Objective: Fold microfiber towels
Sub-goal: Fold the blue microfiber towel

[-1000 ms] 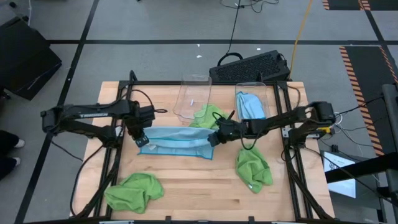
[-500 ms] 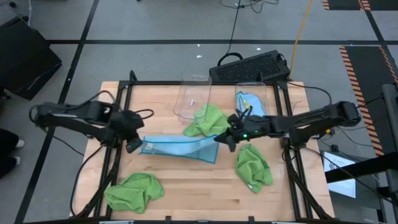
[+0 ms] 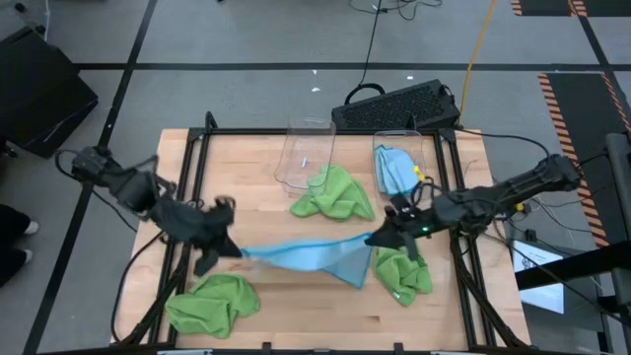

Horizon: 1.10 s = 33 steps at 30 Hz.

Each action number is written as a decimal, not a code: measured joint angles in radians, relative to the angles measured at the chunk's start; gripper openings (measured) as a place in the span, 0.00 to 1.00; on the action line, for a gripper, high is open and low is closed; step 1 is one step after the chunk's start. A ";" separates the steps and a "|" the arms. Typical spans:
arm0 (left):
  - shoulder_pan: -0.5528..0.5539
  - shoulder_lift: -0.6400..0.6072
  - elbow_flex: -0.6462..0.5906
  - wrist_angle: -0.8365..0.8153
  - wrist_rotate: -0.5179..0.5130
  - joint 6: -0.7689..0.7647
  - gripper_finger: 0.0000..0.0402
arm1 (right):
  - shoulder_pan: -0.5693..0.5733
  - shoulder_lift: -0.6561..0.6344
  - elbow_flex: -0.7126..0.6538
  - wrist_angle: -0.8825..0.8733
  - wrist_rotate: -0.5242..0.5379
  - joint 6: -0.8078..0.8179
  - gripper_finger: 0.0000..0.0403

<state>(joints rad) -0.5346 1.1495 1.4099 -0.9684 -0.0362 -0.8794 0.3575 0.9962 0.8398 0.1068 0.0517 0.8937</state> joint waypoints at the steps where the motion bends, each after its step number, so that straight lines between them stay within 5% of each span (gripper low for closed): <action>1: -0.025 0.034 0.029 0.006 0.000 0.001 0.00 | 0.015 -0.014 0.000 0.001 0.000 0.013 0.00; 13: -0.148 0.241 0.363 0.092 -0.041 0.016 0.00 | 0.145 -0.050 0.138 -0.054 -0.029 0.039 0.00; 19: -0.126 0.233 0.368 -0.092 -0.105 0.006 0.00 | 0.151 -0.029 0.142 -0.138 -0.010 0.027 0.00; 26: -0.090 0.239 0.327 -0.425 -0.152 -0.020 0.01 | 0.149 0.027 0.142 -0.238 0.171 -0.021 0.00; 33: -0.035 0.239 0.192 -0.492 -0.193 0.033 0.01 | 0.094 0.075 0.129 -0.296 0.321 -0.095 0.00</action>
<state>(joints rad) -0.5701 1.3880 1.6015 -1.4608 -0.2290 -0.8468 0.4520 1.0712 0.9691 -0.1894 0.3725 0.7990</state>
